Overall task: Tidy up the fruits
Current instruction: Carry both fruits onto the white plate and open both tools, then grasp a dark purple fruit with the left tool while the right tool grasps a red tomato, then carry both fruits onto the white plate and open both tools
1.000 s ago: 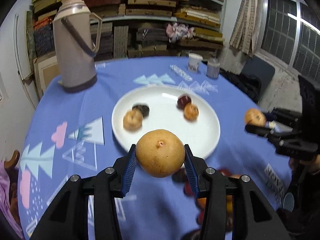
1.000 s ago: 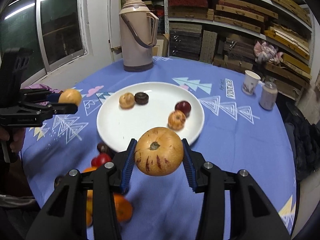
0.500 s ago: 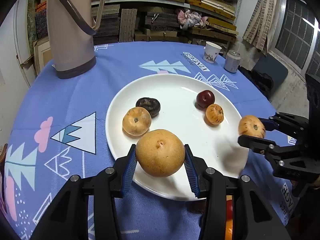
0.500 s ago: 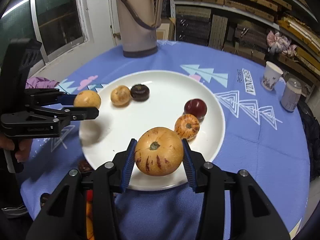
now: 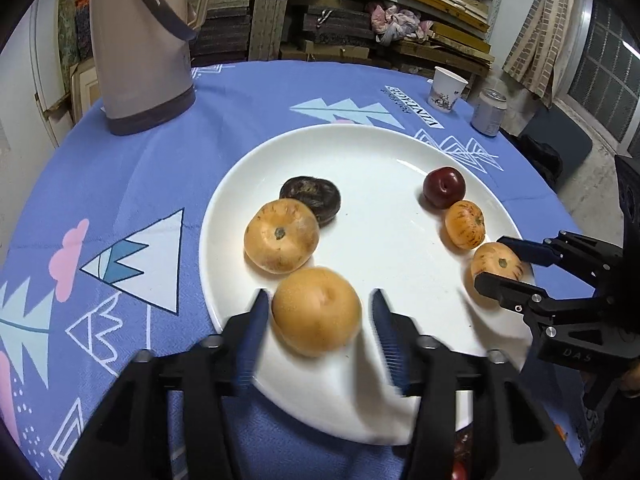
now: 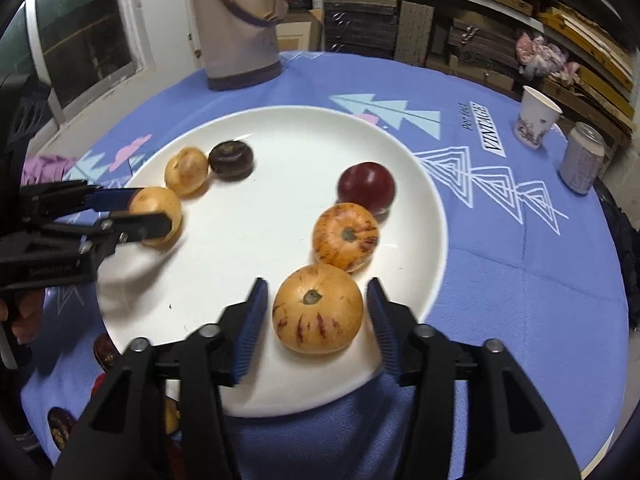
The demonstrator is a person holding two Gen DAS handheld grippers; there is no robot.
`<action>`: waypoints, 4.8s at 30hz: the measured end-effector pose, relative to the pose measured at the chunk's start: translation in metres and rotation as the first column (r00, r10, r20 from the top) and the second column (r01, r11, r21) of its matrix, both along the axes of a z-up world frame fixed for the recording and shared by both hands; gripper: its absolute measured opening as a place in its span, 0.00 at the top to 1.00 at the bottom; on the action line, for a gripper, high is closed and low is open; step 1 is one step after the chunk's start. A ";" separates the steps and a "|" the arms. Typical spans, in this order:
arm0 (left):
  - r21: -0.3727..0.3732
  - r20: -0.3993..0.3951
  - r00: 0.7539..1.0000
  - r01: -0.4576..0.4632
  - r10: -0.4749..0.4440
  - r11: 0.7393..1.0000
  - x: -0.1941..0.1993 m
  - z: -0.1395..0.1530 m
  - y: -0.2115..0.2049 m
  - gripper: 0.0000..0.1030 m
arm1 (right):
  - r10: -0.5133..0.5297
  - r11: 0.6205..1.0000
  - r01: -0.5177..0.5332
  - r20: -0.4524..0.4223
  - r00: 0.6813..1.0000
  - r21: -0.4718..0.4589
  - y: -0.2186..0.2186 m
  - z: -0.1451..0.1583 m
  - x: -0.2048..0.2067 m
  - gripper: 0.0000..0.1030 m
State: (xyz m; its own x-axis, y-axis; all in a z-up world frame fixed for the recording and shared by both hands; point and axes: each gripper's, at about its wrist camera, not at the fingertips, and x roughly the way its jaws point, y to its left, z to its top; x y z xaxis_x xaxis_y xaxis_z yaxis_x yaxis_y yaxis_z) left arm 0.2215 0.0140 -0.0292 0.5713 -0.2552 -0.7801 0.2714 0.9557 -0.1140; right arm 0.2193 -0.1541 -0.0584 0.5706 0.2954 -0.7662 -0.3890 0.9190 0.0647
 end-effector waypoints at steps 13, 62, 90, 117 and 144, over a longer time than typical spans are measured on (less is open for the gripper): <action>0.011 0.063 0.998 0.014 -0.015 1.000 -0.067 0.029 0.005 0.19 | -0.006 1.000 0.006 0.074 0.997 -0.001 -0.026 0.031 -0.066 0.37; -0.022 -0.098 0.986 0.133 -0.135 0.991 -0.197 -0.027 0.002 0.53 | 0.139 0.990 -0.138 0.009 0.990 -0.035 -0.028 -0.002 -0.203 0.36; -0.054 -0.078 0.992 0.099 -0.103 0.994 -0.197 -0.018 0.009 0.54 | 0.191 0.982 -0.191 0.001 0.982 -0.012 -0.017 0.000 -0.205 0.72; 0.038 -0.016 0.997 0.074 -0.073 0.997 -0.198 -0.005 0.009 0.55 | 0.153 0.987 -0.154 0.039 0.988 0.034 -0.031 0.011 -0.200 0.72; -0.031 0.010 0.999 0.038 -0.037 0.999 -0.042 0.025 -0.022 0.55 | 0.202 0.979 -0.201 0.056 0.978 -0.031 0.030 0.031 -0.054 0.71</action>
State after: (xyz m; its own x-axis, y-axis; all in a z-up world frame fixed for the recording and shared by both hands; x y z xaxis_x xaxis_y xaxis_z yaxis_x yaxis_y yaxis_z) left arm 0.1791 -0.0083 -0.0044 0.5685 -0.3006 -0.7658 0.3082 0.9409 -0.1405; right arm 0.1657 -0.1243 -0.0278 0.5455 0.3901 -0.7418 -0.5688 0.8223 0.0142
